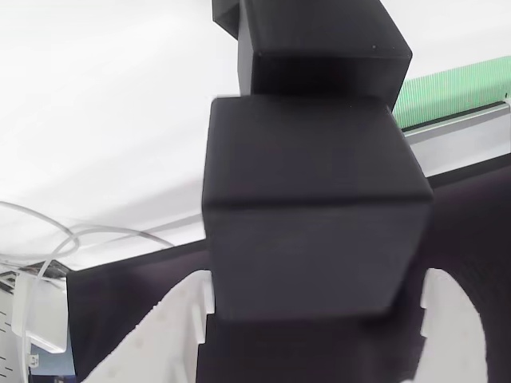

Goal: Stack 3 Blocks on the chosen place.

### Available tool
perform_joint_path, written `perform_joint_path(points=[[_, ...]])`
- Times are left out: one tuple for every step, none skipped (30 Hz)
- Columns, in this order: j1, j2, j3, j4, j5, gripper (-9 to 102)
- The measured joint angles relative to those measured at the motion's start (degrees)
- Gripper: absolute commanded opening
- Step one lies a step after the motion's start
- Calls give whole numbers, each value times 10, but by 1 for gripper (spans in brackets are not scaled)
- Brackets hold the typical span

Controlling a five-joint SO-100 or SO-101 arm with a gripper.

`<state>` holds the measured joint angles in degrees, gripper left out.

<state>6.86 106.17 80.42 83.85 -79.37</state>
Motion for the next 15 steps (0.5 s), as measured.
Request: perform_joint_path(points=[[2, 0, 1, -4, 0, 47], [5, 0, 1, -6, 0, 48], [7, 0, 2, -7, 0, 48], [8, 0, 2, -7, 0, 48], [9, 0, 2, -7, 0, 48], [9, 0, 4, -7, 0, 48], [8, 0, 4, -7, 0, 48], [8, 0, 4, -7, 0, 48], [9, 0, 6, -11, 0, 48], [11, 0, 6, -12, 0, 48], [14, 0, 8, -12, 0, 48], [16, 0, 9, -13, 0, 48], [18, 0, 9, -15, 0, 48], [19, 0, 9, -18, 0, 48], [22, 0, 9, -18, 0, 48]])
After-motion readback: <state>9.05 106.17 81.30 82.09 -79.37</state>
